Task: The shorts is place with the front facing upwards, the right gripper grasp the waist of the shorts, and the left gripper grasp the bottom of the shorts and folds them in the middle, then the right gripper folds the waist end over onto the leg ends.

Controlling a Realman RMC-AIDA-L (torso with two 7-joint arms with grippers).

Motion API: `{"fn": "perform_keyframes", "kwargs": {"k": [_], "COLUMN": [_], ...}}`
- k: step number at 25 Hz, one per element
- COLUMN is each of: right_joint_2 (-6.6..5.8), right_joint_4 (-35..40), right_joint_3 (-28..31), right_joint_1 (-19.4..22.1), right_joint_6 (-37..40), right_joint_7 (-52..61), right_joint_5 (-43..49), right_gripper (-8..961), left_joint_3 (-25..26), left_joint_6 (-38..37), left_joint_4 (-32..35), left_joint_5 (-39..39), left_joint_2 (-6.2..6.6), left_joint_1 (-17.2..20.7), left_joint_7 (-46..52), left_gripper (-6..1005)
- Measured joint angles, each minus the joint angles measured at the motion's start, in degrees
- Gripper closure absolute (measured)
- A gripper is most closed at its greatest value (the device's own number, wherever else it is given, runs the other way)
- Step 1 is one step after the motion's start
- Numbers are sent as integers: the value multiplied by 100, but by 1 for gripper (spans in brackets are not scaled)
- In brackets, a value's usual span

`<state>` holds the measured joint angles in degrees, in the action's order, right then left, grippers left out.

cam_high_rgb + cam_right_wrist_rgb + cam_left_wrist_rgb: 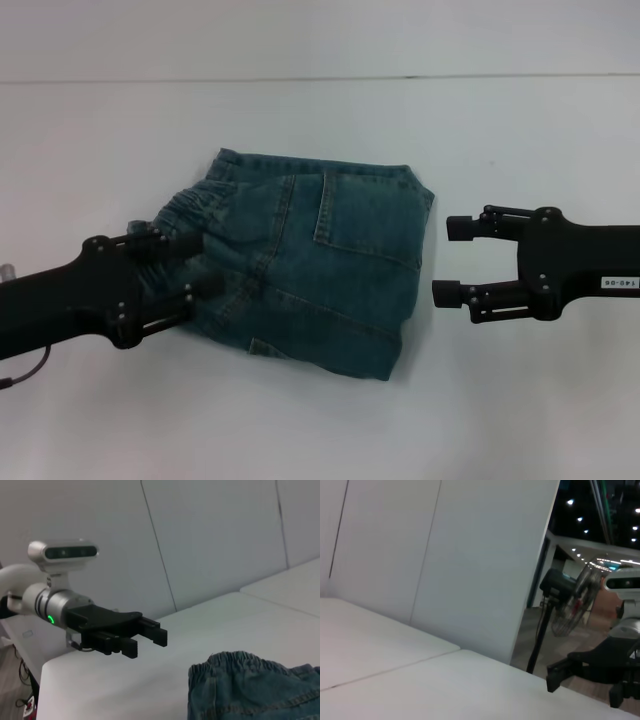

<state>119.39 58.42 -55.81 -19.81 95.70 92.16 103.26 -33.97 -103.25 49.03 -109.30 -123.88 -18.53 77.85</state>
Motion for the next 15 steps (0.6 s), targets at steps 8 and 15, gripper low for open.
{"fn": "perform_keyframes", "kwargs": {"k": [8,15], "right_joint_2": [12,14], "right_joint_4": [29,29], "right_joint_3": [76,84], "right_joint_1": [-7,-50], "right_joint_6": [-55,-85], "right_joint_7": [29,81], "right_joint_5": [-24,-3], "right_gripper": [11,11], "left_joint_3": [-5,-5], "left_joint_6": [54,75], "left_joint_4": [16,2], "left_joint_5": [-117,-204], "left_joint_2": [-5,-13], "left_joint_1": [30,34], "left_joint_7": [33,44], "left_gripper": [323,105]}}
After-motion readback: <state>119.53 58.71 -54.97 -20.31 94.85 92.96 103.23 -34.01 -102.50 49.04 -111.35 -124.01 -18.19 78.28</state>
